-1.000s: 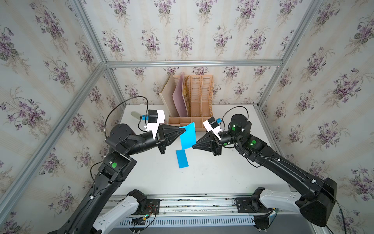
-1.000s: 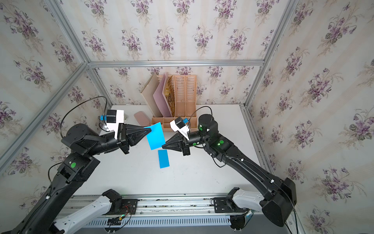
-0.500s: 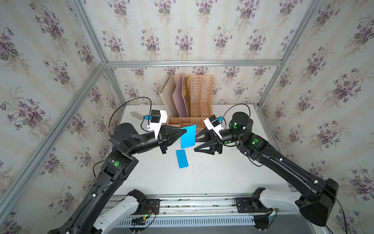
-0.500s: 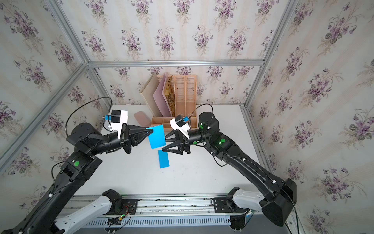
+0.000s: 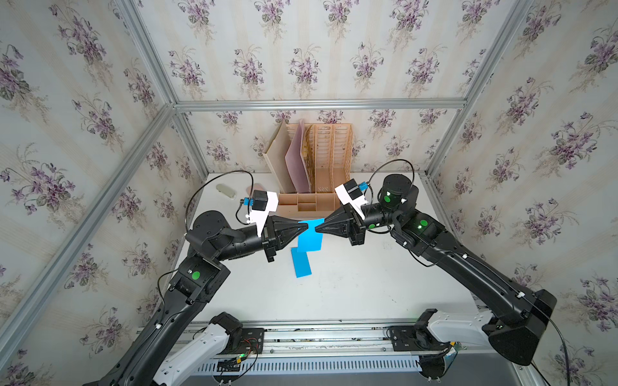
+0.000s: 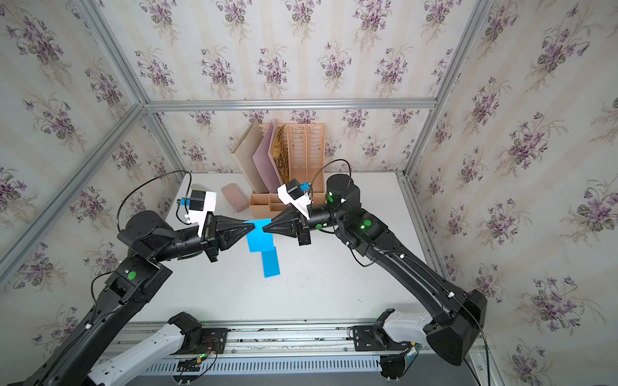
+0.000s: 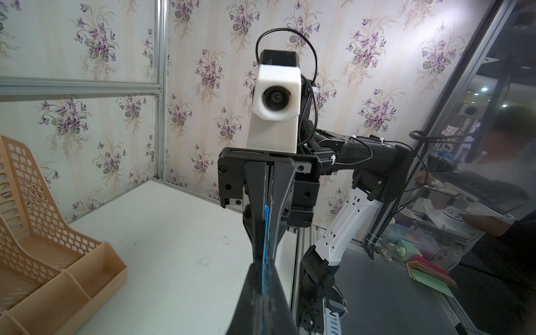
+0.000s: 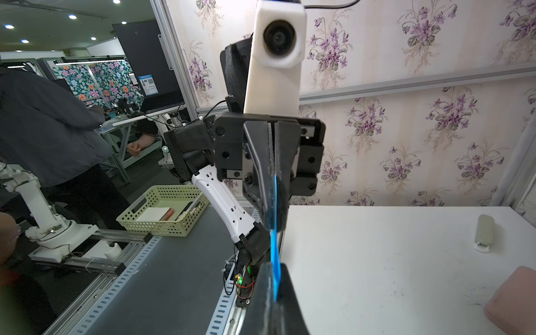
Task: Fold the square paper along the opposite sides
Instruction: Smooth out the paper.
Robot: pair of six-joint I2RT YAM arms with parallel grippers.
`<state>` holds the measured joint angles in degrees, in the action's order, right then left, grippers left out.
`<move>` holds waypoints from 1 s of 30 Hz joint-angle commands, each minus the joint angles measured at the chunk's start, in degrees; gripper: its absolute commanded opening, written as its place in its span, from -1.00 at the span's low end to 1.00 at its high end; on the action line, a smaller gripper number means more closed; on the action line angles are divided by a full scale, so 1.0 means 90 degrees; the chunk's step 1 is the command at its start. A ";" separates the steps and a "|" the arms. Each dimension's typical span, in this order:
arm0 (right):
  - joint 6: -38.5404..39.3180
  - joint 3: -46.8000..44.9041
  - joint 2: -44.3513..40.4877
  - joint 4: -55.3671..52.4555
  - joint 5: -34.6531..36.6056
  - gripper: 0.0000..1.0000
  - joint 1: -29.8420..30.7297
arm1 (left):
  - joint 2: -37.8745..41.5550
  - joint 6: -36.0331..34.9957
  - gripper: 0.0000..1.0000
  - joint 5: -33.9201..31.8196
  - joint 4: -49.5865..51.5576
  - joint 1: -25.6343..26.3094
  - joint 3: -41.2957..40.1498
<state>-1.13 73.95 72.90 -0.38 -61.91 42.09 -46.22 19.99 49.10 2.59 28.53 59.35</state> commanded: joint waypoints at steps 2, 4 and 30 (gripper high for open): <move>-0.0057 -0.0056 -0.0051 0.0042 0.0012 -1.00 0.0010 | 0.0003 0.0001 -1.00 0.0003 -0.0103 -0.0002 0.0002; -0.0005 -0.0071 -0.0090 0.0001 0.0024 -1.00 0.0017 | -0.0011 -0.0004 -1.00 0.0001 -0.0086 0.0002 0.0007; 0.0022 -0.0265 -0.0166 0.0020 -0.0047 -0.25 0.0014 | 0.0097 -0.0067 -1.00 -0.0070 0.0048 0.0001 0.0051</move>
<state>-0.23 72.75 71.83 -1.69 -61.08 42.19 -45.43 19.94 48.49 4.91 28.49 59.05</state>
